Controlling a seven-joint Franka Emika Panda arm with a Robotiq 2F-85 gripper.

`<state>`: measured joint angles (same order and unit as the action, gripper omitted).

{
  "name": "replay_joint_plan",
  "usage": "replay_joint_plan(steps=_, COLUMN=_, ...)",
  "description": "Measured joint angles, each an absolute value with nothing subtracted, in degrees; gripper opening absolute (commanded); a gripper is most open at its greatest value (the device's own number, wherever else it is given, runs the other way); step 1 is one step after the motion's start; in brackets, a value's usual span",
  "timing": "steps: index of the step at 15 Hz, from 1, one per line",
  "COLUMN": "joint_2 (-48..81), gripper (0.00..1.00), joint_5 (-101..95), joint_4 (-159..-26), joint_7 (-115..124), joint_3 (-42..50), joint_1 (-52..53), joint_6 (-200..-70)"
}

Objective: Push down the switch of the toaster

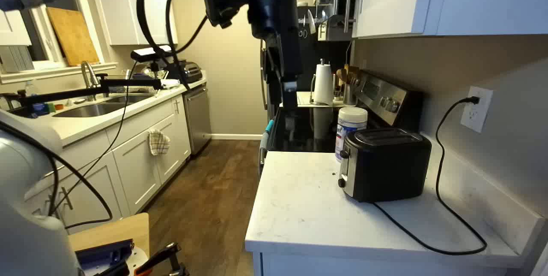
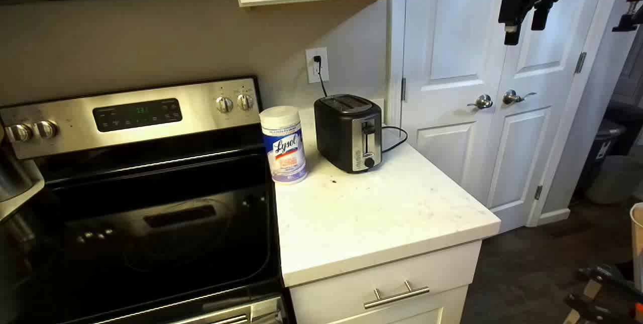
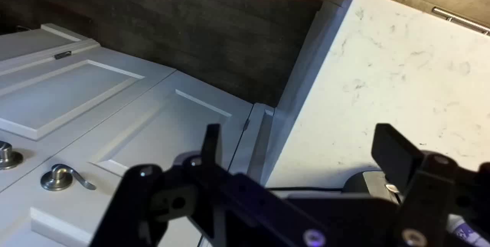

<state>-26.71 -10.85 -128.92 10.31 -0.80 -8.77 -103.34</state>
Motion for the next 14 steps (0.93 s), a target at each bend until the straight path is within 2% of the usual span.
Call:
replay_joint_plan(steps=10, joint_2=-26.6, gripper=1.0, joint_5=-10.8, joint_4=-128.9, joint_7=10.3, joint_3=-0.7, joint_1=-8.4, joint_6=-103.8)
replay_joint_plan(steps=14, joint_2=-24.3, gripper=1.0, joint_5=-10.0, joint_4=-129.1, joint_7=11.1, joint_3=-0.7, joint_1=-7.1, joint_6=-108.0)
